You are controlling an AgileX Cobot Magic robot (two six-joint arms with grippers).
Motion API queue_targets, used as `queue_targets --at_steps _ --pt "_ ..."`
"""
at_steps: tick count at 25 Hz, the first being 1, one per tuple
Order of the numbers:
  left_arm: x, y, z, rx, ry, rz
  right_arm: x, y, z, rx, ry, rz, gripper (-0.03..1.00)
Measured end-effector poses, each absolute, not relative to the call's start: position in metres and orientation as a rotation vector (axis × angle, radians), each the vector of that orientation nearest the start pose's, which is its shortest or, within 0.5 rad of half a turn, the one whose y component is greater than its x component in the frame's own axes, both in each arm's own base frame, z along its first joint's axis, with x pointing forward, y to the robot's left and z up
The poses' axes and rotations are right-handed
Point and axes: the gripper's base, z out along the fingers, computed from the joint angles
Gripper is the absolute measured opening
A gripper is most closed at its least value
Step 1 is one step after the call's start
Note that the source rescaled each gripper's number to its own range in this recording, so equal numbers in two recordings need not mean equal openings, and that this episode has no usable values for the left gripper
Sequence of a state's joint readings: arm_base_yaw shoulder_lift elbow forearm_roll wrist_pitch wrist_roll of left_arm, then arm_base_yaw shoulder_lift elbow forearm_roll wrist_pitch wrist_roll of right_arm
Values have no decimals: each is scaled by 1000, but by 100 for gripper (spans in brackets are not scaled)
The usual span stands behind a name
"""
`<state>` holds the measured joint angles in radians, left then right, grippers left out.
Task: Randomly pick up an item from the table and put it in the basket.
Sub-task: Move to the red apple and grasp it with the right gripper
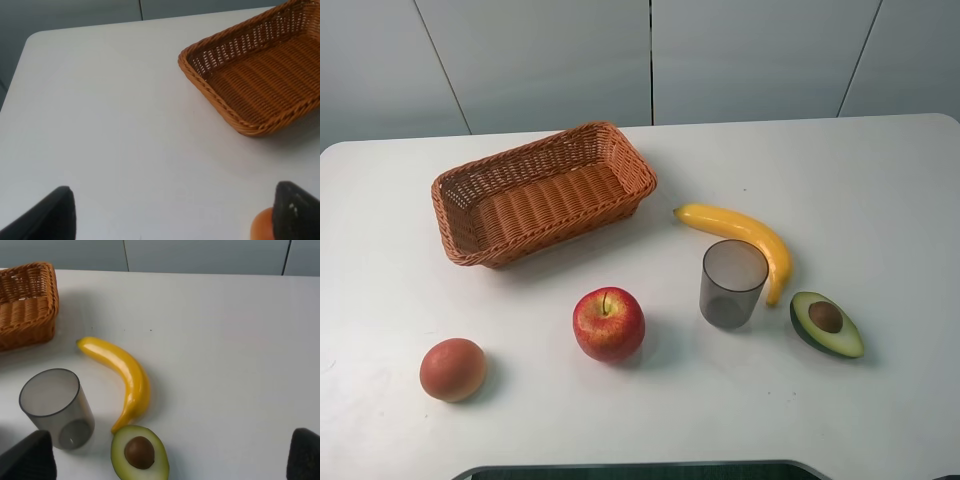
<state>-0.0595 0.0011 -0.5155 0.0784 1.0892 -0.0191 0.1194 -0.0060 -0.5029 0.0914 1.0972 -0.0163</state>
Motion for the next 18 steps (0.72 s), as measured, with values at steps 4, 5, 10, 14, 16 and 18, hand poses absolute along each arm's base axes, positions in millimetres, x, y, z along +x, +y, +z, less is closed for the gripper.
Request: queue_targets --at_steps 4,5,10,14,16,18 --pt "-7 7 279 36 2056 45 -9 6 275 -147 2068 173 100" --pt "-7 7 279 36 2056 45 -9 6 275 -147 2068 173 100" --pt "-7 7 279 36 2056 45 -9 6 275 -147 2068 173 100" --pt "-7 7 279 36 2056 45 -9 6 276 -147 2066 173 100" --pt "-7 7 279 36 2056 45 -7 7 280 -147 2072 173 100" --pt "-7 7 279 34 2056 44 0 7 288 -146 2093 173 100"
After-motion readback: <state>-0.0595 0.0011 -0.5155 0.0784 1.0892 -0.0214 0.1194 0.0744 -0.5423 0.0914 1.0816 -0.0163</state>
